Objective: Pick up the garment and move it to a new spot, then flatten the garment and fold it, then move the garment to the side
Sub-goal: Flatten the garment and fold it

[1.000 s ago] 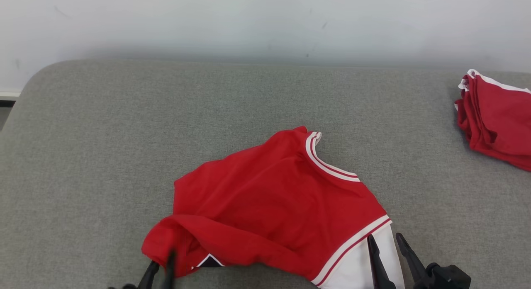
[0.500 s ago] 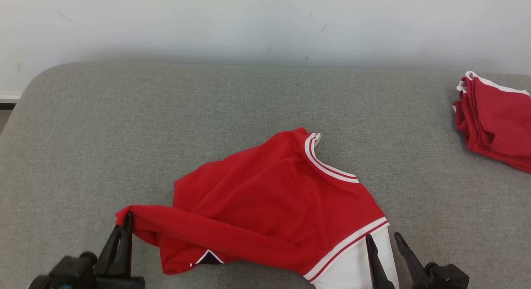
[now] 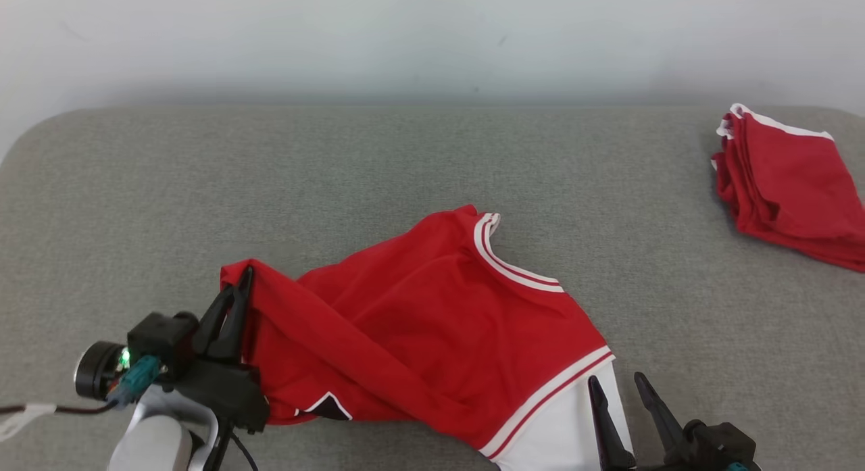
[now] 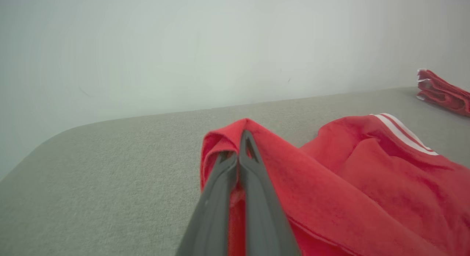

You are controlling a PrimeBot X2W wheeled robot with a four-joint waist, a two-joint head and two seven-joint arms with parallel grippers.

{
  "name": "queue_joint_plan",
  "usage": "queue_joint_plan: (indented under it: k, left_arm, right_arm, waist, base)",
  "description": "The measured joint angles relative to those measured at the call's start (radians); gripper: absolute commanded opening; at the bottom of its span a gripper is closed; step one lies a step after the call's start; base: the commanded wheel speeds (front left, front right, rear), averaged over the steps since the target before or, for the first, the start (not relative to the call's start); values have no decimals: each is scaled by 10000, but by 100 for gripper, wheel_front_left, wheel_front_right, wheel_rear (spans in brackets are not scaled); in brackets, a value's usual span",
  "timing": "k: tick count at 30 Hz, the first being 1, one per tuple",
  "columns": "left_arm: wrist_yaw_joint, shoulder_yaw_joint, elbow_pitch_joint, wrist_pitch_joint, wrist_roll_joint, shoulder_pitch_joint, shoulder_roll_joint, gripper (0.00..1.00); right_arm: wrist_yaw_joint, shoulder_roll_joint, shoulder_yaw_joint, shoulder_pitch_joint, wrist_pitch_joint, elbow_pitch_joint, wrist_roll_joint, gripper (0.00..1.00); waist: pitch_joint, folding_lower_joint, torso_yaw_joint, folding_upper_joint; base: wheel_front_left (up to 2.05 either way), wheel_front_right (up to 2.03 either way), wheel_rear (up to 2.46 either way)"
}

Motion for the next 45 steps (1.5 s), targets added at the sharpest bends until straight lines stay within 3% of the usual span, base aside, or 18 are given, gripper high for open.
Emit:
queue_joint_plan:
  k: [14,23,30,37,45]
  left_arm:
    - [-148,-840,2940,-422,44,-2086,-376,0]
    - [-150,-1160,2569,-439,96,-2690,-196,0]
    - [-150,-1026,1137,-449,416,-3266,-29,0]
    - [-134,-957,33,-449,165,-1502,330,0]
    - [435,-278,-1289,-449,-40,1609,625,0]
  right_arm:
    - [0,0,-59,40,-2,121,-35,100]
    - [0,2,10,93,-2,186,-44,100]
    - [0,4,0,277,-2,190,-38,100]
    - [0,0,-4,441,-2,209,100,100]
    - [0,0,-169,505,-2,307,138,100]
  waist:
    - [114,1,-351,0]
    - [-266,1,-215,0]
    - [-553,0,-86,0]
    - [-577,0,74,0]
    - [-527,0,441,0]
  base:
    - [0,0,0]
    - [0,0,0]
    - [0,0,0]
    - [0,0,0]
    - [0,0,0]
